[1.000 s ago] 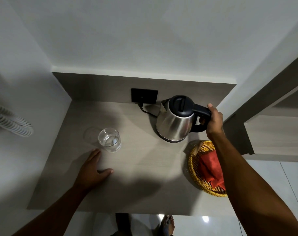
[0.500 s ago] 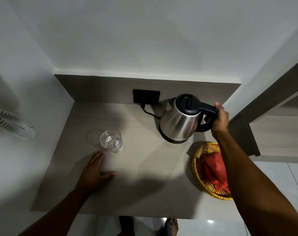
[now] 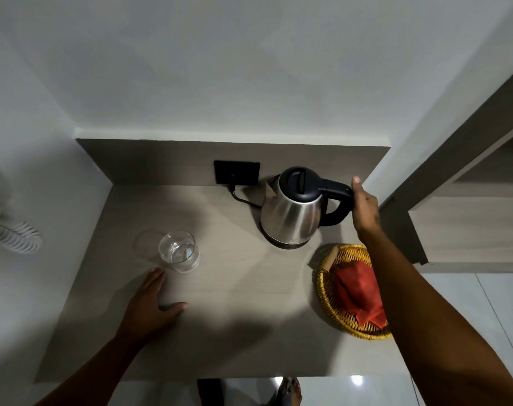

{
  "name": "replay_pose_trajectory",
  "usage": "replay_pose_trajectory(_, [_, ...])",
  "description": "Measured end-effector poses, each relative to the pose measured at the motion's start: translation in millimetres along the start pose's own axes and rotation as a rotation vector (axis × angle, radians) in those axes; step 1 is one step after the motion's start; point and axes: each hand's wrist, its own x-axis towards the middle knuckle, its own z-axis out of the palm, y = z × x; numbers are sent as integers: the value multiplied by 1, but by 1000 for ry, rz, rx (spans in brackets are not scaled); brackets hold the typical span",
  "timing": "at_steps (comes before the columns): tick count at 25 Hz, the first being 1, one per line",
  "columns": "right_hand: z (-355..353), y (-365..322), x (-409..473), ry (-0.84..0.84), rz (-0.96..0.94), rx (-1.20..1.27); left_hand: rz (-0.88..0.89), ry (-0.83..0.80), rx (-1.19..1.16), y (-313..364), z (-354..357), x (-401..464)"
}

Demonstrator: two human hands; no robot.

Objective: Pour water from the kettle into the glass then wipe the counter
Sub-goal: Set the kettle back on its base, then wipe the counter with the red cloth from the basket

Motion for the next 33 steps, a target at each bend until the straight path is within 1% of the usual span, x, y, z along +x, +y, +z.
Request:
replay_pose_trajectory(2, [-21, 9, -27, 122, 19, -69, -7, 32, 8, -2, 2, 1])
replay_pose_trajectory(3, [-35, 20, -46, 185, 18, -158, -10, 43, 9, -2, 4, 3])
replay_pose_trajectory(4, [-48, 35, -66, 215, 23, -304, -15, 51, 14, -3, 6, 3])
replay_pose_trajectory(5, [-60, 51, -89, 201, 39, -475, -19, 55, 20, -3, 10, 3])
replay_pose_trajectory(7, [-69, 76, -123, 83, 67, -780, -12, 63, 35, -3, 15, 2])
replay_pose_trajectory(9, [-62, 87, -134, -99, 55, -994, -2, 74, 40, -5, 17, 3])
replay_pose_trajectory(11, [-54, 91, -135, -226, 50, -1120, 3, 67, 40, -4, 16, 2])
replay_pose_trajectory(13, [-47, 98, -133, -264, 39, -1169, 4, 57, 33, -1, 16, 2])
replay_pose_trajectory(15, [-44, 107, -136, -234, 28, -1159, -14, 91, -3, 6, 16, 4])
replay_pose_trajectory(18, [-42, 121, -141, -166, -34, -1168, -85, 193, -108, 24, 11, 14])
replay_pose_trajectory(22, [-41, 129, -142, -150, -52, -1126, -17, 274, -339, 53, -1, 35])
replay_pose_trajectory(25, [-39, 127, -141, -137, -31, -1051, -1, 283, -367, 59, -5, 51])
replay_pose_trajectory(27, [-41, 122, -143, -69, -50, -891, -41, 279, -382, 60, -2, 54])
replay_pose_trajectory(28, [-45, 117, -144, -13, -44, -751, -58, 282, -391, 63, 0, 54])
replay_pose_trajectory(30, [-51, 105, -150, 165, -52, -459, -86, 299, -413, 68, 1, 51])
replay_pose_trajectory(31, [-52, 97, -156, 239, -103, -381, -102, 310, -423, 70, 0, 49])
replay_pose_trajectory(32, [-48, 90, -163, 267, -183, -357, -113, 321, -429, 70, -2, 48])
replay_pose_trajectory(33, [-41, 81, -171, 240, -284, -368, -114, 324, -434, 70, -3, 48])
